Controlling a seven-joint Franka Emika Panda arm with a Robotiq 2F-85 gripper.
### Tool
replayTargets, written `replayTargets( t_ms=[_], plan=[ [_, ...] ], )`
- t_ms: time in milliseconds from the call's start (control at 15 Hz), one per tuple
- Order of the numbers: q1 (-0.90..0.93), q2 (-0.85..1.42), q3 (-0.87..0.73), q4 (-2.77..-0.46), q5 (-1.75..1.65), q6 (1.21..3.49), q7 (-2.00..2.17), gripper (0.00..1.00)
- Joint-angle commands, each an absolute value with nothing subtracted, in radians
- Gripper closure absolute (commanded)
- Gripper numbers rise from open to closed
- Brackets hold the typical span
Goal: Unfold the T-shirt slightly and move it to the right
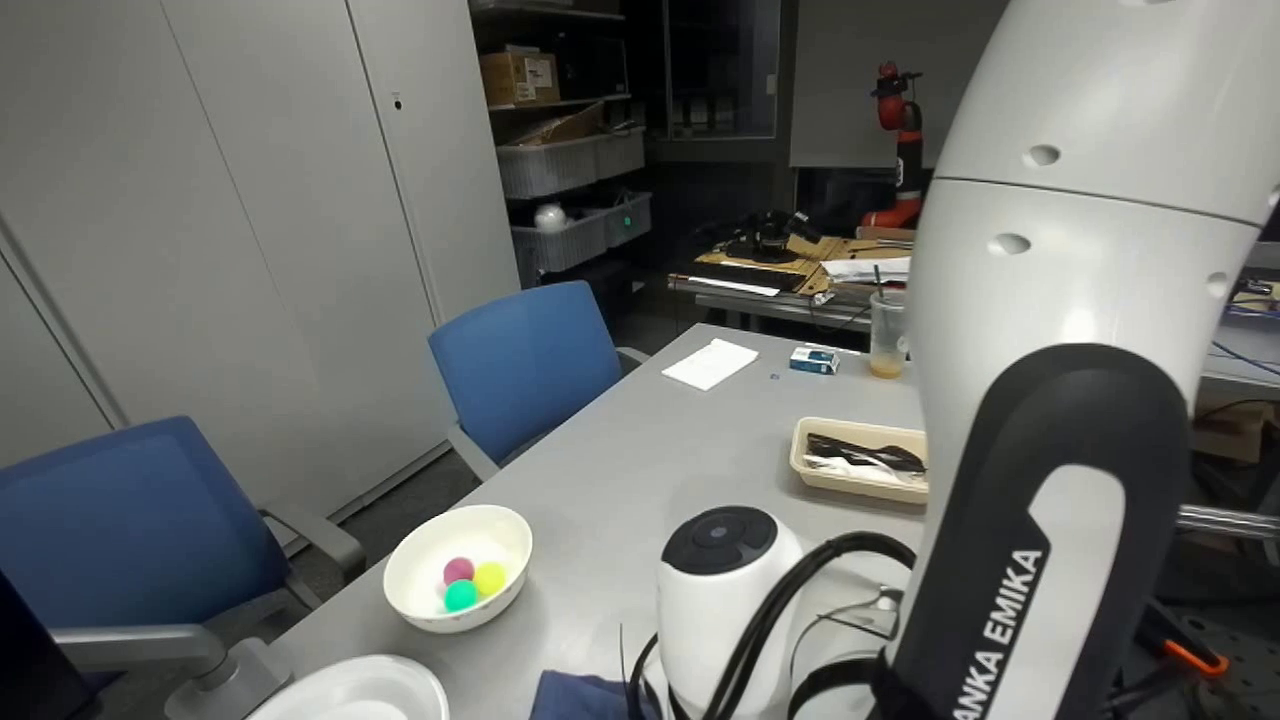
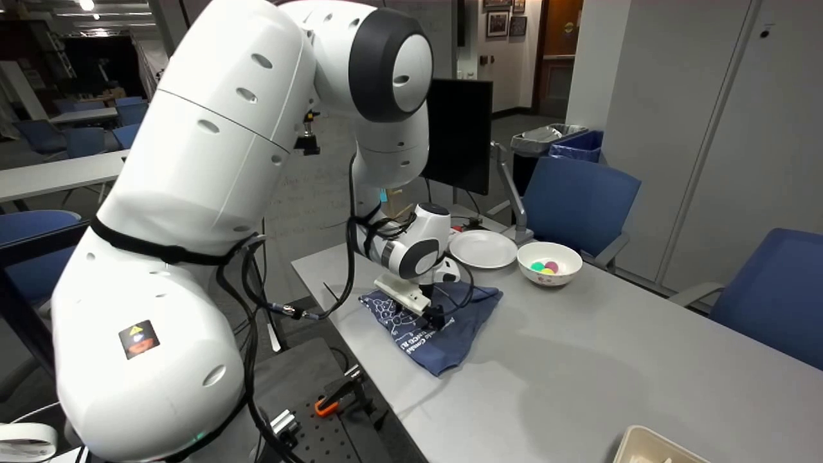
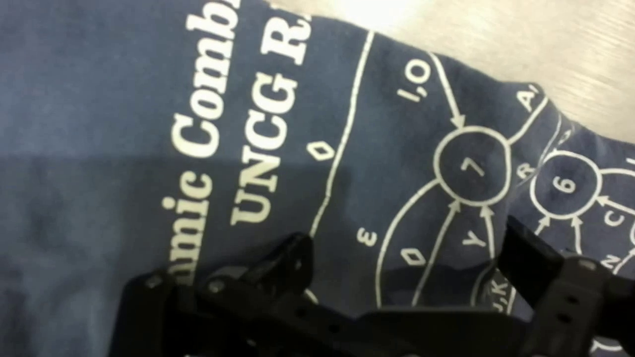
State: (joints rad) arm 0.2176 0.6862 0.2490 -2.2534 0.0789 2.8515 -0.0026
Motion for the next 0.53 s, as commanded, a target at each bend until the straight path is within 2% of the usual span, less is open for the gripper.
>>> replayTargets(
  t_ms=[0,467],
  plan=[
    [0.234,0.667,0.182,-2.314,0.037,2.88,0.009,0.0],
    [0.249,0.534,-0.05,-2.503,-0.061,2.91,0.07,0.0]
  ],
)
